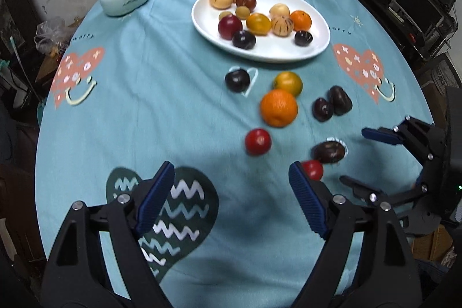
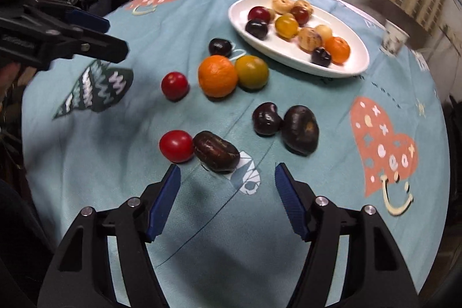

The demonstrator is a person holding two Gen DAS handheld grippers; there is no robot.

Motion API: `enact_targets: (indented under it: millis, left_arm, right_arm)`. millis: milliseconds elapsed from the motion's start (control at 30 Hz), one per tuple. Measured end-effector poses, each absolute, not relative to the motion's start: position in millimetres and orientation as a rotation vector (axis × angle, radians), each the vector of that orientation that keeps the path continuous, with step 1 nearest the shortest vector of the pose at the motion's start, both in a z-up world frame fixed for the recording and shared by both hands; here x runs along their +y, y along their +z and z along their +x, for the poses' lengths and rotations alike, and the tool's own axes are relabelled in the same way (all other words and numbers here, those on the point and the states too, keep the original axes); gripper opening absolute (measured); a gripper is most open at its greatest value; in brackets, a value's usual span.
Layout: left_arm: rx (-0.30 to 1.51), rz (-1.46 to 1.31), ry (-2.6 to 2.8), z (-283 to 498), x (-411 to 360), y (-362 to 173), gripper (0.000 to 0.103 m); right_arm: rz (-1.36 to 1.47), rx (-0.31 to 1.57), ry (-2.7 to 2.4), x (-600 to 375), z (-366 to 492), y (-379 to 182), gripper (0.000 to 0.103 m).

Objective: Organize fruits
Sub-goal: 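Move both open tools back over the fruit cluster, then grasp the dark patterned fruit with the right tool while the left tool grasps a red tomato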

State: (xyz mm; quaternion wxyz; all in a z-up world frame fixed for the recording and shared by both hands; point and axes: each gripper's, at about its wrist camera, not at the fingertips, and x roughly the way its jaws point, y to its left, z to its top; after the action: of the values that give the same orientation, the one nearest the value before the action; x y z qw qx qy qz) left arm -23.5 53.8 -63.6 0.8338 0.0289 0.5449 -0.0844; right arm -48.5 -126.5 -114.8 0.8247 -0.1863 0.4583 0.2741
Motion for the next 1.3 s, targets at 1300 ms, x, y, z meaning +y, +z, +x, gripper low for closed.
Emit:
enact_targets:
  millis: [1300]
  left_arm:
    - [1.293, 0.142, -0.356, -9.6, -35.8, -133.0, 0.044]
  right_arm:
    - [-0.041, 1.127, 0.573, -187.0, -27.0, -121.6, 0.026]
